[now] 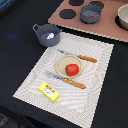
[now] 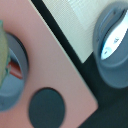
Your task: Interact with the objects in diverse but meaningful ways.
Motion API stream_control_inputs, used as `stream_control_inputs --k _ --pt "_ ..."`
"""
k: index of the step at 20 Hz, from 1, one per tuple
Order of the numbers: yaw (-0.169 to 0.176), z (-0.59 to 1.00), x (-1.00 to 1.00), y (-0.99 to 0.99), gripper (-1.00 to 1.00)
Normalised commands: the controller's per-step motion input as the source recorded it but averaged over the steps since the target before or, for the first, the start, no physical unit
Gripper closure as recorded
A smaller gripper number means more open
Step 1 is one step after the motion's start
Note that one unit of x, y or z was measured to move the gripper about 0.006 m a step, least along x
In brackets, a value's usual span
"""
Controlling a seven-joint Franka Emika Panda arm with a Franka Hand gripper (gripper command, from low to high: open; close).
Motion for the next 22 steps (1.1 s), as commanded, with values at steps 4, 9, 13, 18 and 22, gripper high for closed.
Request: stream_control_inputs --k 4,9,13,18,22 --pt "0.087 0.11 0.24 -0.73 -1.00" --pt "0.024 0.17 0.24 -0.82 -1.00" --pt "0.001 0.15 0.21 -0.85 -1.00" --pt "0.000 0.05 0.27 -0.85 -1.00" --pt "0.043 -0.02 0.42 -0.76 -1.00"
